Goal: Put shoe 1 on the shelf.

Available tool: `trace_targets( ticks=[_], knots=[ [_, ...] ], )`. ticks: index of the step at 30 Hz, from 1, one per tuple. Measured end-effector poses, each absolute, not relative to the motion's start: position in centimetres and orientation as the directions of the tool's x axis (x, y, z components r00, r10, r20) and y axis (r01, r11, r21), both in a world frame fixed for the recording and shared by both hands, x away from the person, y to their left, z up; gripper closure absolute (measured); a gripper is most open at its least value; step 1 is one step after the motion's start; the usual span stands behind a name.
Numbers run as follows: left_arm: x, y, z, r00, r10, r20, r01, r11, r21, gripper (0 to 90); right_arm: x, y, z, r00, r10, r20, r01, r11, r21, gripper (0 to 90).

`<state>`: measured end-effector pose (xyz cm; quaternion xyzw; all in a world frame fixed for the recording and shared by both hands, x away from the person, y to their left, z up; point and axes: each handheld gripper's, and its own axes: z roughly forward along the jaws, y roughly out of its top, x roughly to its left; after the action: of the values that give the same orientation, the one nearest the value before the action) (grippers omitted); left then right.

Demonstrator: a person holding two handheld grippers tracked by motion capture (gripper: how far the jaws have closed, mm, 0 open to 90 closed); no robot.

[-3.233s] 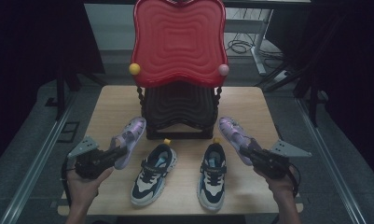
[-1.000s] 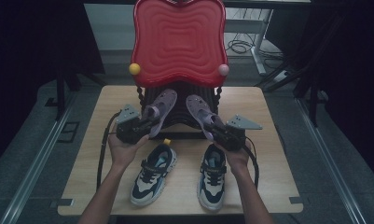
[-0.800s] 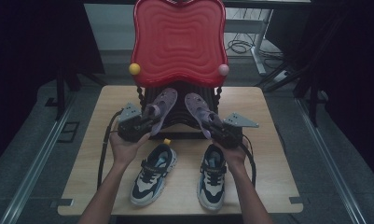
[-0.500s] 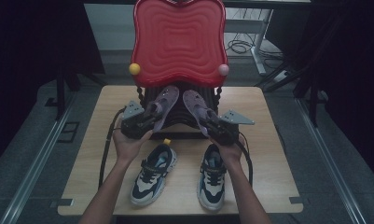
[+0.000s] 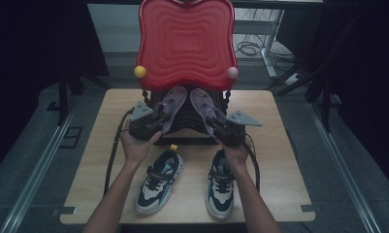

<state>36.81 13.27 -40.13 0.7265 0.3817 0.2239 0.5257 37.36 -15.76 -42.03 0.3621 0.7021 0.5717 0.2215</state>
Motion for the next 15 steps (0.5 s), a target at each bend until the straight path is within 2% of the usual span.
trace_targets(
  ticks=[15],
  knots=[
    [37.9,12.5,-40.1,0.584,0.809,-0.065,0.285,-0.129,0.95,86.4,39.0,-14.0,-41.3,-0.613,0.787,0.072,0.232,0.092,0.968,86.1]
  ],
)
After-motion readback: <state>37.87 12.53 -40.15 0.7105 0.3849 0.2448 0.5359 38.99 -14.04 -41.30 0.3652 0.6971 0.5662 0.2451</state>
